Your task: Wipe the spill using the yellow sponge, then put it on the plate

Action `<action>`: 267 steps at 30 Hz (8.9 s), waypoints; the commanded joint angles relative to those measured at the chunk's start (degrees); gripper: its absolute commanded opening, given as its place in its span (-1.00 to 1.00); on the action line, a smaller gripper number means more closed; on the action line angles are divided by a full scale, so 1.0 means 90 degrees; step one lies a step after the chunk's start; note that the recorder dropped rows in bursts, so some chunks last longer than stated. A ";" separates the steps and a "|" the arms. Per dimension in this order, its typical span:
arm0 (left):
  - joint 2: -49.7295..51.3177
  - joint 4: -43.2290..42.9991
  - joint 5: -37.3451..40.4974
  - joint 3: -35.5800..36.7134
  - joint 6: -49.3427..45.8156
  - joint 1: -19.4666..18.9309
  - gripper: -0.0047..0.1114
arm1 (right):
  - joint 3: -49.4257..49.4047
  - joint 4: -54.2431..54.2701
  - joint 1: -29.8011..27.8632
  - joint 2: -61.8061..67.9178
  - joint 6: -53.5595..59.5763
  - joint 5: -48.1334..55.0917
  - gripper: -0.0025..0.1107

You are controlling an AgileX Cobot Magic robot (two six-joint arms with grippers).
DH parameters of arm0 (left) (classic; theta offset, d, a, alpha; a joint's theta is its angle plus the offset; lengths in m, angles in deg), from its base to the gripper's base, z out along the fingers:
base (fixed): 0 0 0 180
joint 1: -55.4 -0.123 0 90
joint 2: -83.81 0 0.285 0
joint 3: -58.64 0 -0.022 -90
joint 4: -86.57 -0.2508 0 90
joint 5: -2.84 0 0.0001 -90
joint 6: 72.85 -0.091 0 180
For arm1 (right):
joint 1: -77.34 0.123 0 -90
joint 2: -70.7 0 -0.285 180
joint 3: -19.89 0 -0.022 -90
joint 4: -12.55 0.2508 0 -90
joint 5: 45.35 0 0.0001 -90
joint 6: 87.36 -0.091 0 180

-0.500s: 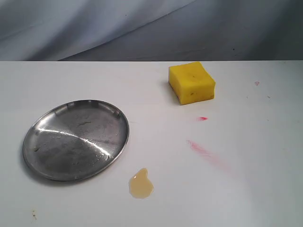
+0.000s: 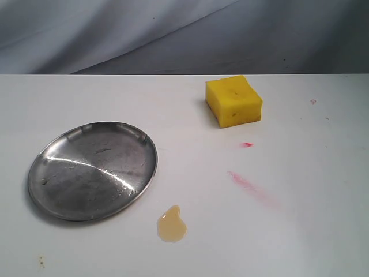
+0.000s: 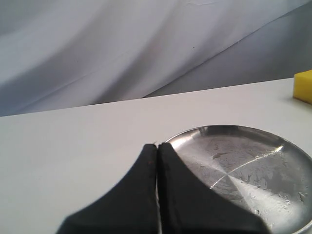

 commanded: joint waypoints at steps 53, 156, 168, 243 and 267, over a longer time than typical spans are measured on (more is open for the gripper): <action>-0.0022 0.0015 -0.0040 -0.0009 0.0052 -0.0007 -0.92 | 1.2848 -0.0033 0.1152 1.5746 0.0668 0.5482 -0.96; -0.0022 0.0015 -0.0040 -0.0009 0.0052 -0.0007 -0.92 | 0.7102 -0.1266 0.5316 1.2227 -0.0003 0.4506 -0.96; -0.0022 0.0015 -0.0040 -0.0009 0.0052 -0.0007 -0.92 | 0.7102 -0.1087 0.3441 1.2227 -0.0326 0.5075 -0.96; -0.0022 0.0015 -0.0040 -0.0009 0.0052 -0.0007 -0.92 | 0.7324 -0.3466 0.3817 1.2186 -0.1788 0.5709 -0.96; -0.0022 0.0015 -0.0040 -0.0009 0.0052 -0.0007 -0.92 | 1.3707 0.1296 0.4330 1.4706 0.0387 0.6367 -0.96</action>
